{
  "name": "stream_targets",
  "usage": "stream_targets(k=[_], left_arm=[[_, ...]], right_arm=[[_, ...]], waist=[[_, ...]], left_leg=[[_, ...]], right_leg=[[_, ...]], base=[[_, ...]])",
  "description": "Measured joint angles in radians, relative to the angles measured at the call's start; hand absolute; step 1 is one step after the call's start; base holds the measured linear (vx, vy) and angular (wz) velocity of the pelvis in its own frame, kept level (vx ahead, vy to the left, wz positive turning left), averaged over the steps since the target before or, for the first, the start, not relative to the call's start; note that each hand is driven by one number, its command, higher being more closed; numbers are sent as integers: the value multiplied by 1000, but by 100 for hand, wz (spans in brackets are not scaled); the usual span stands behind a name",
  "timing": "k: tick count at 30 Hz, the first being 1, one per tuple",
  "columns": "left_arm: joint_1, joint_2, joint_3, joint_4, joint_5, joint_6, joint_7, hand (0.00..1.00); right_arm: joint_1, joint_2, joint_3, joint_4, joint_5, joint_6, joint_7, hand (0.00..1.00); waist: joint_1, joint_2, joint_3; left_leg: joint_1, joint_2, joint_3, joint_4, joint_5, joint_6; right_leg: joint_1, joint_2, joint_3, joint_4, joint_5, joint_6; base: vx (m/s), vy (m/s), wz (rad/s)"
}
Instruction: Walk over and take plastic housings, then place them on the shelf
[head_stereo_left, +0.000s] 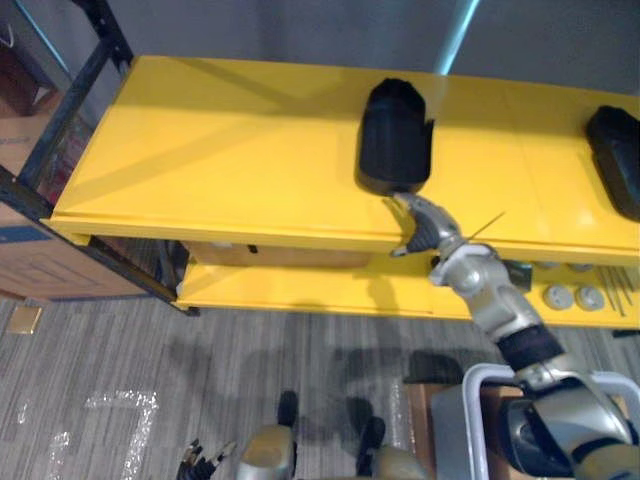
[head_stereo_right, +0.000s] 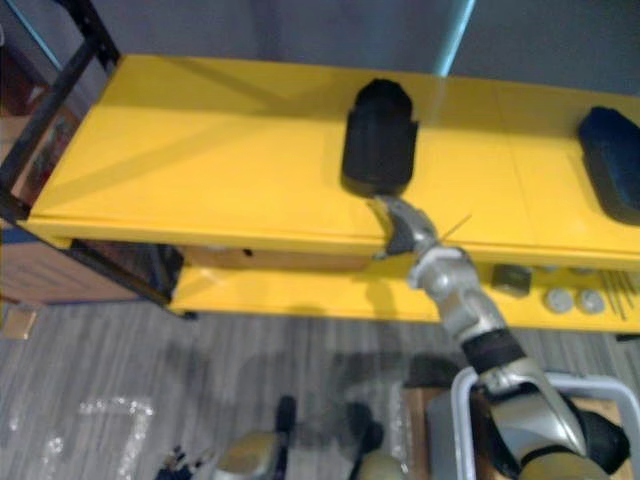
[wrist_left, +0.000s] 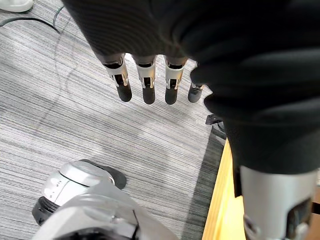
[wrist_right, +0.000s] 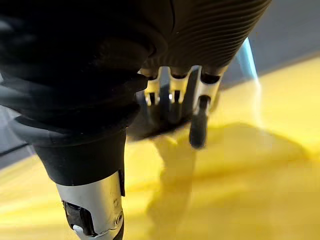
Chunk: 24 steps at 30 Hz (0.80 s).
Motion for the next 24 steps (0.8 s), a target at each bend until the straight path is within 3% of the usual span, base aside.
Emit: stream_targets(k=[10, 14, 20, 24], left_arm=[[-2, 0, -10, -1, -1, 15, 0, 0], [-2, 4, -29, -1, 0, 15, 1, 0], [-2, 5, -28, -1, -1, 15, 1, 0], [-2, 9, -27, 0, -10, 14, 2, 0]], right_arm=[[-60, 0, 6, 31, 1, 26, 21, 0], [-61, -4, 21, 19, 1, 22, 70, 0], [13, -42, 19, -322, 38, 93, 182, 0], [31, -49, 20, -434, 192, 103, 194, 0]], waist=[[14, 16, 9], [12, 18, 10], [-9, 16, 9], [-15, 9, 5]], left_leg=[[-1, 5, -1, 23, -9, -2], [-1, 10, -1, 25, -10, -3], [-1, 13, 3, 24, -14, -7], [1, 16, 27, 24, -17, -7]], right_leg=[[12, 4, -3, 3, -3, -4], [12, 8, -2, 5, -5, -8], [9, 9, 0, 4, -7, -11], [-1, 10, 20, 7, -6, -10]], base=[[-10, -1, 0], [0, 0, 0], [1, 1, -1], [-7, 8, -13]])
